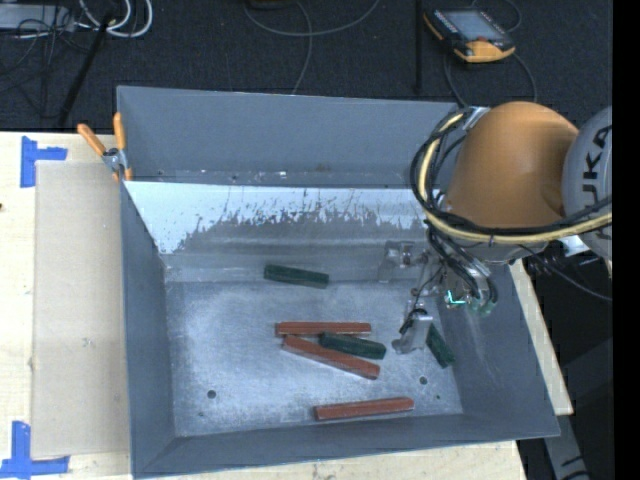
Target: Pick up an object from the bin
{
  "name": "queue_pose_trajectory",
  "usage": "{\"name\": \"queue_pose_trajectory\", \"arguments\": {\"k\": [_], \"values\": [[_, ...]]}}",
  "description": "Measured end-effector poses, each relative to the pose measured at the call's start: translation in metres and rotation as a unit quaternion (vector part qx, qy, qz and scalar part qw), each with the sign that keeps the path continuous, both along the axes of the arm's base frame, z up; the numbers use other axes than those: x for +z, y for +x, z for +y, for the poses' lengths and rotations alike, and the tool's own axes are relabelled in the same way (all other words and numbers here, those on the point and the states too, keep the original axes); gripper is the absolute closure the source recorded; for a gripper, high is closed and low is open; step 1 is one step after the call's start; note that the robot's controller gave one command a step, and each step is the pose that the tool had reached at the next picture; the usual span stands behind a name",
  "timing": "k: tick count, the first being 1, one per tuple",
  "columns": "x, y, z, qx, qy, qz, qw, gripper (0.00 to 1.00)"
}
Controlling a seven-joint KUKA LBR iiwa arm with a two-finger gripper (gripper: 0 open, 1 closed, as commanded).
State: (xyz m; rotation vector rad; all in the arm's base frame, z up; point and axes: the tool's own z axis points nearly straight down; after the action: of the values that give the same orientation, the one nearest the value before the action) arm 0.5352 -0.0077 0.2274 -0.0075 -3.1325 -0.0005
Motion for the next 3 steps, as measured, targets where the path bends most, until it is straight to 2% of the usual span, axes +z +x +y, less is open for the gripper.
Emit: {"name": "queue_pose_trajectory", "arguments": {"k": [1, 2, 3], "values": [[-0.161, 0.001, 0.039, -0.16, -0.001, -0.0006, 0.9871, 0.0], [-0.126, -0.004, 0.039, -0.167, -0.001, -0.005, 0.986, 0.0], [-0.128, -0.015, 0.028, -0.26, -0.002, -0.0023, 0.9657, 0.0]]}}
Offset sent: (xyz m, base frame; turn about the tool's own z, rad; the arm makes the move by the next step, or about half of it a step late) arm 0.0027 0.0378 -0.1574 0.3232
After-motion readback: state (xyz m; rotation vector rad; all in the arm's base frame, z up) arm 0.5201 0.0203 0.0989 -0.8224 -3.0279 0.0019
